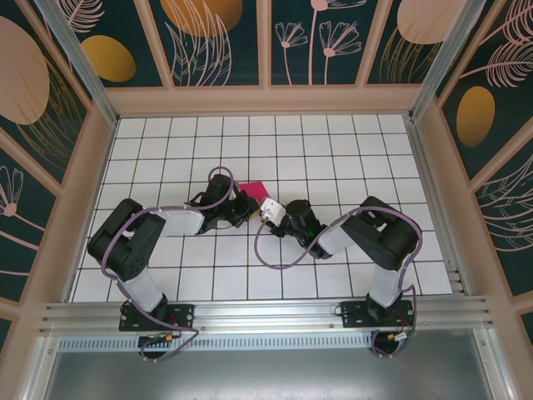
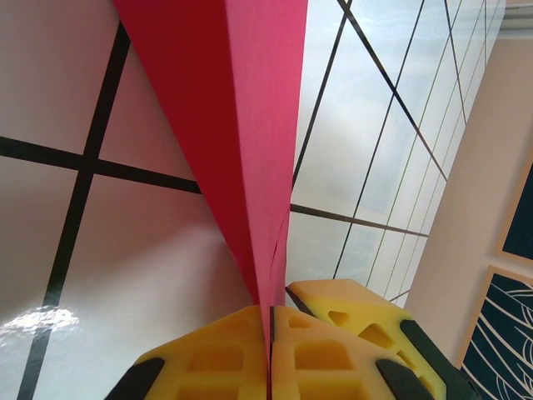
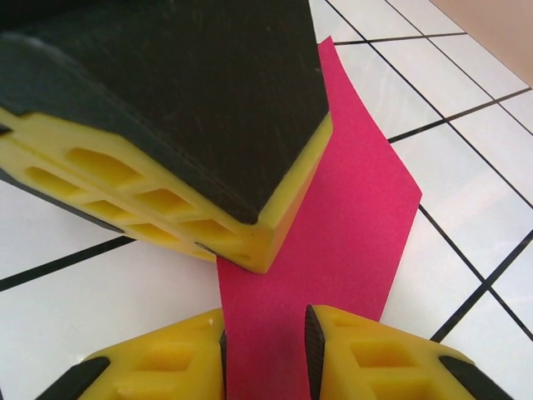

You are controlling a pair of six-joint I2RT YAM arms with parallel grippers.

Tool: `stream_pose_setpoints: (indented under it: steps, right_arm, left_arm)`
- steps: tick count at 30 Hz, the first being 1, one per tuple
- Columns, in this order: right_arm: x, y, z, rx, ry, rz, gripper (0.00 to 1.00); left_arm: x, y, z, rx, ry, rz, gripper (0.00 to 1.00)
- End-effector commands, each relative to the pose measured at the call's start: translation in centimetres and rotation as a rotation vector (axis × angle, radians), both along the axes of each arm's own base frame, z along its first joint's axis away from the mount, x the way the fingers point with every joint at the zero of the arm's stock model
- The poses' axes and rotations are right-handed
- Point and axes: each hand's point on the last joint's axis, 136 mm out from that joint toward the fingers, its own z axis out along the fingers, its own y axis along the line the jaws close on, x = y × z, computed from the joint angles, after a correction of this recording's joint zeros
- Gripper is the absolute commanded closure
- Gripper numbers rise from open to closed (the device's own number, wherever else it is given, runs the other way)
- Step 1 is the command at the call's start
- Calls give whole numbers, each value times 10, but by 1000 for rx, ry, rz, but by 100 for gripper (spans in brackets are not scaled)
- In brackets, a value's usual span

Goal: Fold a paper plane with a square sheet of paper (pick it up from the middle)
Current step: Fold the wing for the fifth time at the center of the table.

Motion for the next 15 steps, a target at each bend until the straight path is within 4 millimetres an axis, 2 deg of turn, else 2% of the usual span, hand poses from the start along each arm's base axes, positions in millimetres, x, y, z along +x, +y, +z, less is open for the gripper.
stream_pose_setpoints:
  steps: [1, 5, 7, 15]
  right_arm:
    - [4, 13, 11, 25, -54, 26, 70]
    - [5, 15, 10, 18, -48, 32, 83]
    - [3, 15, 9, 19, -35, 37, 88]
    - [-8, 22, 7, 89, 95, 67, 95]
  left_arm:
    - [3, -3, 16, -18, -11, 3, 91]
    - [4, -1, 20, -17, -20, 3, 88]
    - [10, 6, 24, -8, -34, 19, 82]
    - [34, 48, 59, 76, -146, 108, 55]
